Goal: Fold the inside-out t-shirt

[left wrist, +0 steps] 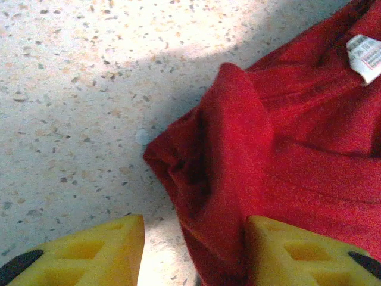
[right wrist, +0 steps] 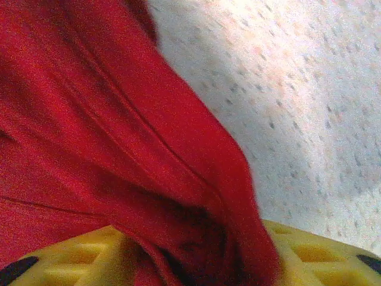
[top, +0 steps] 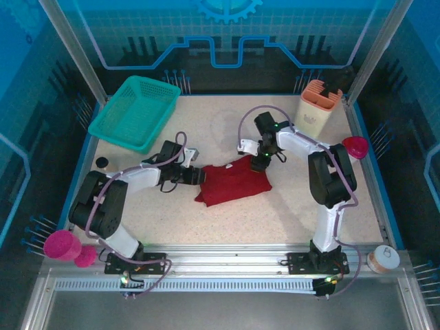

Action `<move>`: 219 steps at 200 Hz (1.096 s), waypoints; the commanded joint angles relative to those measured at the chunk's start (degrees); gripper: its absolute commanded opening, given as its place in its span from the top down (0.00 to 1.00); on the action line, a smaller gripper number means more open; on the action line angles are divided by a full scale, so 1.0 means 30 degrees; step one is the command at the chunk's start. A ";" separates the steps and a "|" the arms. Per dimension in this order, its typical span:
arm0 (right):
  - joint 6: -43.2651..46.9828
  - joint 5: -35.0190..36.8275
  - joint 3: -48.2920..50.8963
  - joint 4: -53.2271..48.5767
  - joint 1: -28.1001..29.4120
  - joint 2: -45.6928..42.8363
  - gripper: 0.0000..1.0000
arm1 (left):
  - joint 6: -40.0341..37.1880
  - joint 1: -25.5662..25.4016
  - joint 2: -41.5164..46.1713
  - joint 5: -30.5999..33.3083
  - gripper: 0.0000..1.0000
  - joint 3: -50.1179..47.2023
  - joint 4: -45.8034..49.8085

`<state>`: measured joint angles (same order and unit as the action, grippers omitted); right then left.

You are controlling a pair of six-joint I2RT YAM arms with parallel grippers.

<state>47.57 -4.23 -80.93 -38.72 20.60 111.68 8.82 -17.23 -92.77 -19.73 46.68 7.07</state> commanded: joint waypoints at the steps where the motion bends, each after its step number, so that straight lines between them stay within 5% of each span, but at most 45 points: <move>1: -0.3886 0.0562 0.2072 0.3594 -0.0375 -0.2840 0.01 | 0.0314 0.0281 0.0810 0.0413 0.50 0.1347 0.2146; 24: -1.0455 0.2651 0.5109 0.9592 -0.0395 -0.6892 0.00 | 0.1755 0.0103 0.4555 0.1719 0.51 0.1536 0.2641; 48: -1.9606 0.5646 0.7686 1.2036 -0.0416 -1.0836 0.00 | 0.3639 -0.1809 0.7120 -0.0084 0.50 0.0806 0.0397; 60: -2.4005 0.4596 0.8514 1.0486 -0.0674 -1.2636 0.00 | 0.3913 -0.3199 0.6751 -0.1559 0.49 0.0867 -0.0247; 69: -2.4619 0.1039 0.9776 1.1651 -0.1278 -1.3718 0.00 | 0.4162 -0.4268 0.6242 -0.1392 0.50 0.0950 -0.0439; 79: -2.5525 -0.1962 1.1765 1.3860 -0.1633 -1.4569 0.16 | 0.4013 -0.5264 0.5814 -0.0474 0.49 0.0650 -0.1318; 101: -2.8238 -0.5297 1.4180 1.7738 -0.1558 -1.4918 0.76 | 0.5380 -0.5857 0.4548 0.2595 0.54 -0.0223 -0.4282; 109: -2.8453 -0.6878 1.4557 1.9696 -0.1313 -1.4169 0.86 | 0.5809 -0.5840 0.3903 0.3388 0.54 -0.0270 -0.5228; 153: -3.1238 -0.9811 1.3311 2.5973 -0.0672 -0.5265 0.95 | 0.6782 -0.5884 -0.0784 0.5056 0.57 -0.0607 -0.9433; 165: -3.2114 -0.9344 1.2794 2.6730 -0.0748 -0.2797 0.92 | 0.6434 -0.6222 -0.1536 0.7027 0.59 -0.0836 -0.9082; 185: -3.2765 -0.6812 1.3063 2.5222 -0.0777 -0.1080 0.86 | 0.6586 -0.6501 -0.2377 0.8697 0.60 -0.2102 -0.9251; 219: -3.2028 -0.1671 1.4858 1.8662 -0.0255 -0.3036 0.82 | 0.7955 -0.7138 -0.2020 0.9569 0.60 -0.5177 -0.9438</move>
<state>-48.45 -23.14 -40.42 33.28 19.18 105.71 29.10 -37.10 -98.70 3.11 38.06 -24.86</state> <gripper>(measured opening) 0.166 0.404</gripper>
